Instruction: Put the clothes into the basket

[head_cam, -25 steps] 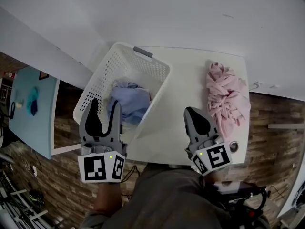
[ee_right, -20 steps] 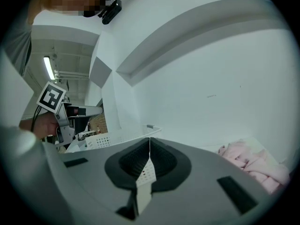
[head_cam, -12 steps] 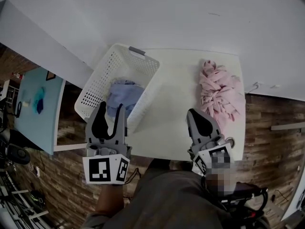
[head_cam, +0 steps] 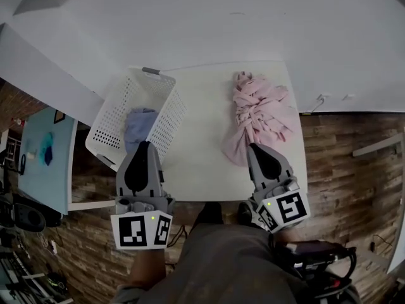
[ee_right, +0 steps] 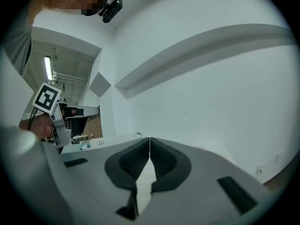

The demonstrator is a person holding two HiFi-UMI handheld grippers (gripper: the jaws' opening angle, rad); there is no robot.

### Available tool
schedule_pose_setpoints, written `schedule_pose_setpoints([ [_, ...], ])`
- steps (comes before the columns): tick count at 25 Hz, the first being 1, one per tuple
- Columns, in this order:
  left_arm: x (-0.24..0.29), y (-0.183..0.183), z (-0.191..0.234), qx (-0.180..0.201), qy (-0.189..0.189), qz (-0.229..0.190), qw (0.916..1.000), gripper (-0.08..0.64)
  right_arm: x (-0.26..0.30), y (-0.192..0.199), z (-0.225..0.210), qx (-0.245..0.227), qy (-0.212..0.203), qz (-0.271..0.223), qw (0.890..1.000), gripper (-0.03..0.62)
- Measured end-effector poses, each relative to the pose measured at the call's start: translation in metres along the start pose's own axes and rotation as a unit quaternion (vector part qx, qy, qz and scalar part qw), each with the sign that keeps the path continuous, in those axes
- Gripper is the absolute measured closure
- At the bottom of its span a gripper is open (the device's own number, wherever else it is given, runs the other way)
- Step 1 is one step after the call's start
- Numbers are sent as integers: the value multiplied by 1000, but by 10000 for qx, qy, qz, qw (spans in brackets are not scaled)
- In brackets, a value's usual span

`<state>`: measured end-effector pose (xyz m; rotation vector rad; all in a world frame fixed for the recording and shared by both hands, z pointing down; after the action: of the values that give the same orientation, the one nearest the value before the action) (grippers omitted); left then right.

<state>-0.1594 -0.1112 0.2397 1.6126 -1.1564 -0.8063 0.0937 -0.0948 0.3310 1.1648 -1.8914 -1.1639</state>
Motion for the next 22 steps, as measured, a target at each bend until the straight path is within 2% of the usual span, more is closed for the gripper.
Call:
schedule_pose_setpoints([
  [4,-10,-6,-28,-77,139,-110,9998,551,-34,-6,-12,-90,193,-106,9997,583],
  [12,-18,-22,-73,-75,442,-294,9986,551,-84,-20,-33,-214,478,-341,9980,583],
  [22,-8,-40,-108,-76,618,-528,9967,552,-114,-37,-54,-210,750,-577,9953,583],
])
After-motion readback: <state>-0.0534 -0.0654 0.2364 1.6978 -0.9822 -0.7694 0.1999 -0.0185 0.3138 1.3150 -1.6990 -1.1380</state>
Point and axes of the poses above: the fingertips, and each gripper's own axes: x forward along the fingers, z to its left, y out of its underside, the point moved 7 cm from there along -x, backward along the fingers, and after that the axes turned 14 degrees about x, right-handed, at the moved point
